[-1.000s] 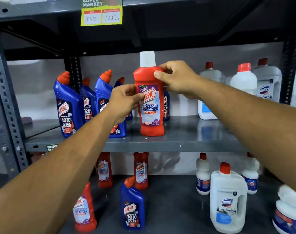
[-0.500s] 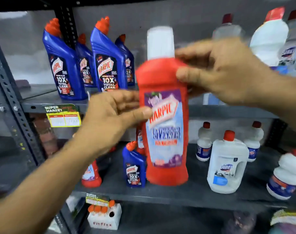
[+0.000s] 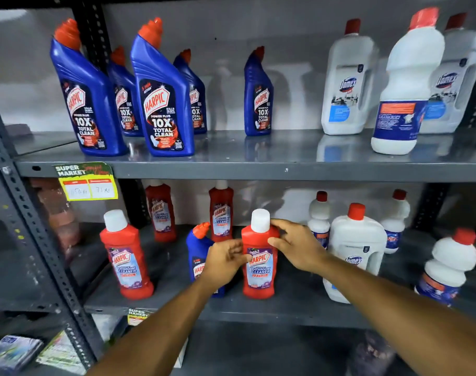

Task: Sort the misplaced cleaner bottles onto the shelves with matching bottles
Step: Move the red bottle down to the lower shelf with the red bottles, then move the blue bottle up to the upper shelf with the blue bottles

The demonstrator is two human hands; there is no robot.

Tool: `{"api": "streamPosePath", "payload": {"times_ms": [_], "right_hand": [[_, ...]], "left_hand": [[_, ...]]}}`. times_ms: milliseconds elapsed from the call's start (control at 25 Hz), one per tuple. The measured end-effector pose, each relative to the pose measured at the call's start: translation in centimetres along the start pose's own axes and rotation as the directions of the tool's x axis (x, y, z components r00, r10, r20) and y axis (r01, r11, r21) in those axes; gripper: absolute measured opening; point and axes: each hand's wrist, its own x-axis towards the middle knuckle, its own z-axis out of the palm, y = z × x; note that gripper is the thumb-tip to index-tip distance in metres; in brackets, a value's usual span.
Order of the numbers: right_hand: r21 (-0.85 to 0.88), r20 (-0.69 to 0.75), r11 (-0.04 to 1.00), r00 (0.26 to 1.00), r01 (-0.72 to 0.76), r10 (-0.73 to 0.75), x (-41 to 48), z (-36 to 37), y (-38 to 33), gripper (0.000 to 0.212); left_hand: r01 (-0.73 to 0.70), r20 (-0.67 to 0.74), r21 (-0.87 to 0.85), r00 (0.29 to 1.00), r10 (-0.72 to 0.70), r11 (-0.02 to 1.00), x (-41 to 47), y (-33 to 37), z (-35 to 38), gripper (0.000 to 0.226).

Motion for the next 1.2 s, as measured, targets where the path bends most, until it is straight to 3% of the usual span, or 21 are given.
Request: {"api": "streamPosePath", "payload": {"times_ms": [160,320,440,480,560,600,640,680,760,840,920,1040,1200], "right_hand": [[0.044,-0.022,0.998,0.998,-0.054,0.055,1.0,1.2,0.8,0.044],[0.083,0.051,0.991,0.993,-0.107,0.103,1.9,1.0,1.5,0.046],[0.039,0.055,0.994,0.993,-0.104,0.102,2.1,0.5,1.3,0.056],[-0.033,-0.021,0.998,0.999,-0.047,0.046,2.0,0.3,0.7,0.06],[-0.248,-0.187,0.952,0.956,0.179,-0.228,2.2,0.1,-1.8,0.055],[-0.336,-0.186,0.901,0.918,0.276,-0.351,2.5,0.0,-3.6,0.049],[-0.389,-0.113,0.854,0.902,0.346,-0.418,3.0,0.2,-5.3,0.043],[-0.413,-0.001,0.821,0.901,0.395,-0.434,3.8,0.8,-6.7,0.041],[-0.456,0.217,0.79,0.912,0.409,-0.348,5.7,2.8,-8.7,0.04],[-0.501,0.32,0.777,0.915,0.382,-0.244,7.7,5.2,-9.6,0.038],[-0.51,0.323,0.803,0.934,0.308,-0.154,9.3,7.3,-9.7,0.032],[-0.434,0.313,0.884,0.949,0.175,-0.034,10.5,8.7,-9.5,0.022],[-0.308,0.227,0.948,0.974,0.083,-0.012,9.7,8.2,-10.0,0.023]], "left_hand": [[0.033,-0.049,0.025,0.998,-0.031,0.999,1.4,-1.6,0.1,0.038],[0.037,0.003,0.122,0.999,-0.038,0.992,1.7,-2.6,0.0,0.035],[0.161,0.064,0.231,0.981,-0.18,0.959,-0.3,-4.6,-1.1,0.024],[0.165,0.13,0.361,0.966,-0.225,0.918,-1.3,-5.5,-1.8,0.031],[0.099,0.303,0.563,0.899,-0.316,0.821,-3.7,-8.0,-4.8,0.032],[0.22,0.258,0.664,0.83,-0.494,0.715,-4.9,-8.3,-6.7,0.021],[0.38,0.139,0.663,0.784,-0.605,0.645,-5.4,-8.7,-8.5,0.006],[0.422,0.051,0.651,0.805,-0.591,0.631,-5.4,-9.3,-10.2,0.014],[0.518,-0.089,0.453,0.836,-0.541,0.726,-4.2,-9.4,-11.8,0.057],[0.517,-0.112,0.266,0.855,-0.506,0.814,-2.7,-8.9,-12.1,0.078],[0.465,-0.052,0.188,0.884,-0.465,0.865,-1.4,-8.6,-11.6,0.071],[0.374,-0.022,0.197,0.926,-0.377,0.906,-0.9,-8.9,-11.0,0.041],[0.303,-0.041,0.206,0.953,-0.301,0.93,-1.5,-8.8,-10.8,0.03]]}}
